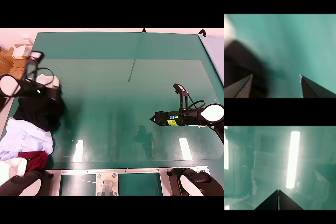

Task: Fold the shirts.

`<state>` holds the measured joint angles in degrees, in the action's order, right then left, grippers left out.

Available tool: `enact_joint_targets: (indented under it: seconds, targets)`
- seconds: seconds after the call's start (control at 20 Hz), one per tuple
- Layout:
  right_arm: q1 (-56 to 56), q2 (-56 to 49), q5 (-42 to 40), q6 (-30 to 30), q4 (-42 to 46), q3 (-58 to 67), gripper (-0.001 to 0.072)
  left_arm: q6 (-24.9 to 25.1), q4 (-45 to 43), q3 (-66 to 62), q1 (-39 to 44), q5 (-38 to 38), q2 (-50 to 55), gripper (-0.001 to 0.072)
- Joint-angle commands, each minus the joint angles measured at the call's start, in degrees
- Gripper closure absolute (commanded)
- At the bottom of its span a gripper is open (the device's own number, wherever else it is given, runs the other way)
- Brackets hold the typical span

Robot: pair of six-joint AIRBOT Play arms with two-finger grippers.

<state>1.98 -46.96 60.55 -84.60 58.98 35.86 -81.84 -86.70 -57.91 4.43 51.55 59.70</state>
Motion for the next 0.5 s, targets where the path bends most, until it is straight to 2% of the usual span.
enact_joint_targets:
  seconds: [0.0,0.15,0.25,0.45]
  targets:
    - [0.00,0.02,-4.11,0.00,-0.07,-0.04,0.0700,-3.19,-15.74,-4.92,-7.72,-8.20,7.72,-0.0013]
    - [0.02,-0.20,-7.80,0.00,-0.09,-0.02,0.0700,-1.53,-15.65,-9.29,-14.08,-8.59,18.73,-0.0013]
    - [0.00,-0.20,-8.11,0.00,-0.07,-0.02,0.0699,2.64,-15.54,-11.74,-14.53,-10.88,25.18,-0.0013]
    - [0.02,-0.20,-8.09,0.00,-0.07,-0.04,0.0699,3.50,-14.67,-15.89,-14.40,-11.63,35.50,-0.0013]
